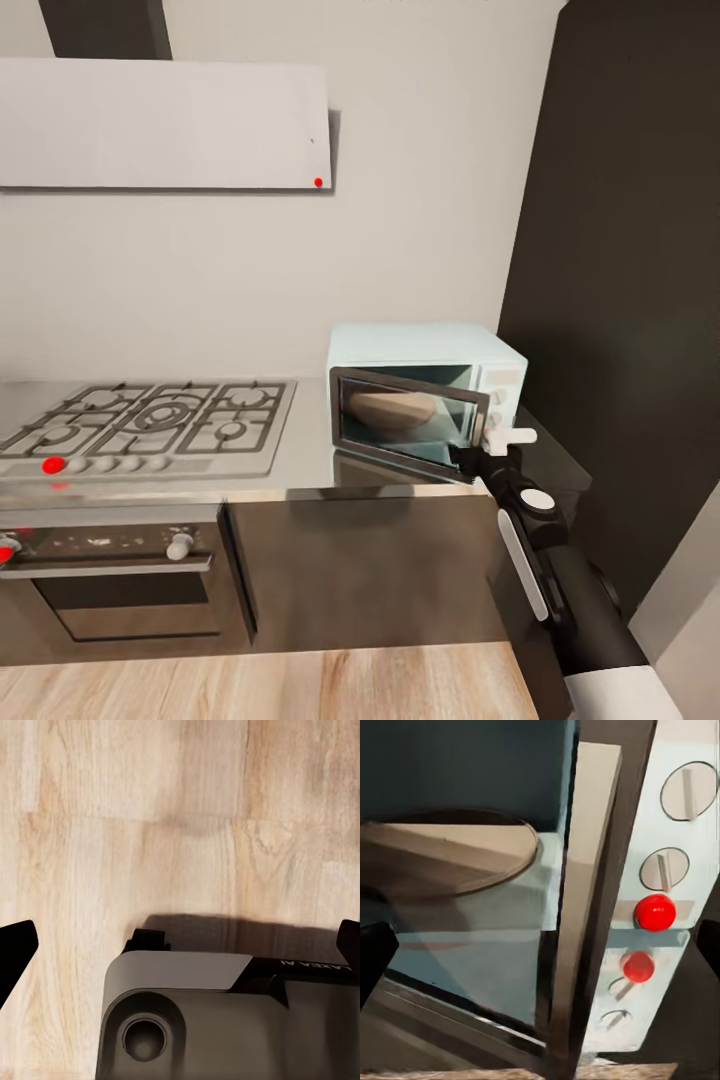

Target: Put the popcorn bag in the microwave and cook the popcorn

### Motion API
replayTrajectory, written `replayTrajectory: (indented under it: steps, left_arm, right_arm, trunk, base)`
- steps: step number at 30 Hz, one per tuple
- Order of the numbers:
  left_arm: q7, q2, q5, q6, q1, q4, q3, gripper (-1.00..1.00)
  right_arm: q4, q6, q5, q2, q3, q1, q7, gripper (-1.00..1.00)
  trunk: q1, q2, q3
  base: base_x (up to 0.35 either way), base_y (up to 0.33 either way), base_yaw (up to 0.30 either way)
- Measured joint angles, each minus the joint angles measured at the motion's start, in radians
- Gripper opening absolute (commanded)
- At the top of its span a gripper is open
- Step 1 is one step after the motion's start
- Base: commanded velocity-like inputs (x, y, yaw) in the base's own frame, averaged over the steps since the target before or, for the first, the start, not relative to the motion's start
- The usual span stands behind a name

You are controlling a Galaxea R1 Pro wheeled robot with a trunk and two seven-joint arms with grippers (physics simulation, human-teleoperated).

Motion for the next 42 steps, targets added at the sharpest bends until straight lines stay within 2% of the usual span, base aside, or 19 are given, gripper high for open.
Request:
replayTrajectory:
  steps: [12,38,41,42]
  left_arm:
    - [0.000,0.000,0.000,0.000,0.000,0.000,0.000,1.00]
    - [0.000,-0.002,0.000,0.000,0.000,0.000,0.000,1.00]
    - [0.000,-0.002,0.000,0.000,0.000,0.000,0.000,1.00]
    - [0.000,-0.002,0.000,0.000,0.000,0.000,0.000,1.00]
  right_arm:
    - [-0.001,0.006,0.000,0.000,0.001,0.000,-0.001,1.00]
    - [-0.020,-0.004,-0.001,0.008,0.006,0.001,0.000,1.00]
    - [-0.019,-0.003,0.003,0.008,0.023,0.001,0.003,1.00]
    - [-0.020,-0.003,0.005,0.007,0.049,0.001,0.004,1.00]
  trunk:
    - [0.000,0.000,0.000]
    - [0.000,0.000,0.000]
    - [0.000,0.000,0.000]
    - [0.000,0.000,0.000]
  base:
    - [-0.156,0.000,0.000]
    - [-0.004,-0.069,0.000]
    - [0.000,-0.005,0.000]
    - [0.000,-0.001,0.000]
